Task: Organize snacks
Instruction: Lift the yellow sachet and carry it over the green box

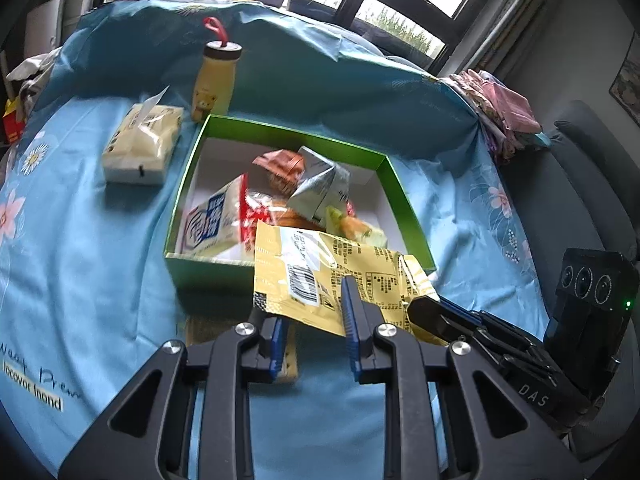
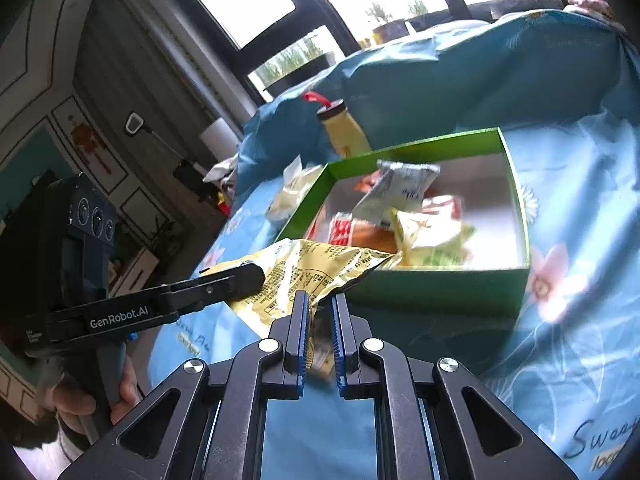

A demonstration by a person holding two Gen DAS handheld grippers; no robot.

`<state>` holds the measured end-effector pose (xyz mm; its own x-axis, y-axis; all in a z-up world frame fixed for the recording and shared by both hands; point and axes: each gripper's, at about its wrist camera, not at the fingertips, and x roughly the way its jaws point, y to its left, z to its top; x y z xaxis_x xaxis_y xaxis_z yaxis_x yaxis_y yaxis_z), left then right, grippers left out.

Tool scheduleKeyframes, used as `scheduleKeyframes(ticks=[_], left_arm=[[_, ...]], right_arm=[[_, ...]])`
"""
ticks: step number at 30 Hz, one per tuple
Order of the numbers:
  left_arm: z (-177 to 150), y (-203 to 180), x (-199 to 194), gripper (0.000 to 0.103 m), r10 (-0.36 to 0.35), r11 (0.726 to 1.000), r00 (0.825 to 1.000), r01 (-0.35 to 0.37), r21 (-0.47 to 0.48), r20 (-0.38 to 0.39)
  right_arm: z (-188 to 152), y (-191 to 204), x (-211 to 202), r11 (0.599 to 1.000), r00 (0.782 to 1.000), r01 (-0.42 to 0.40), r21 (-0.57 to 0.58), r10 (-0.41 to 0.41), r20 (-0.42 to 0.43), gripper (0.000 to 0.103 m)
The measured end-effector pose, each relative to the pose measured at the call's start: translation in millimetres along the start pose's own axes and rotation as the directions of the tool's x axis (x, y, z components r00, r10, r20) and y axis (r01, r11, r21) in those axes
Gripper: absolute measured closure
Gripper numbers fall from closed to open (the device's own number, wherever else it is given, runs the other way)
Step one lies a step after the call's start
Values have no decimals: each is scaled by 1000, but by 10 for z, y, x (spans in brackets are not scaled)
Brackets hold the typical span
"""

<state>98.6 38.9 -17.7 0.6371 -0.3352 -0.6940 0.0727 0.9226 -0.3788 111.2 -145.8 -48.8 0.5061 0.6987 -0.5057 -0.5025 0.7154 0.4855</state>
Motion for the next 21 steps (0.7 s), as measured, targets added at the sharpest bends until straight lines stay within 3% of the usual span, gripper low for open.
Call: scheduleKeyframes(ticks=[21], left_arm=[[607,50,476,80,5,1000,1000,-5,6,9]], right_arm=[[585,-190,356,997,998,55,-62,-53,32,90]])
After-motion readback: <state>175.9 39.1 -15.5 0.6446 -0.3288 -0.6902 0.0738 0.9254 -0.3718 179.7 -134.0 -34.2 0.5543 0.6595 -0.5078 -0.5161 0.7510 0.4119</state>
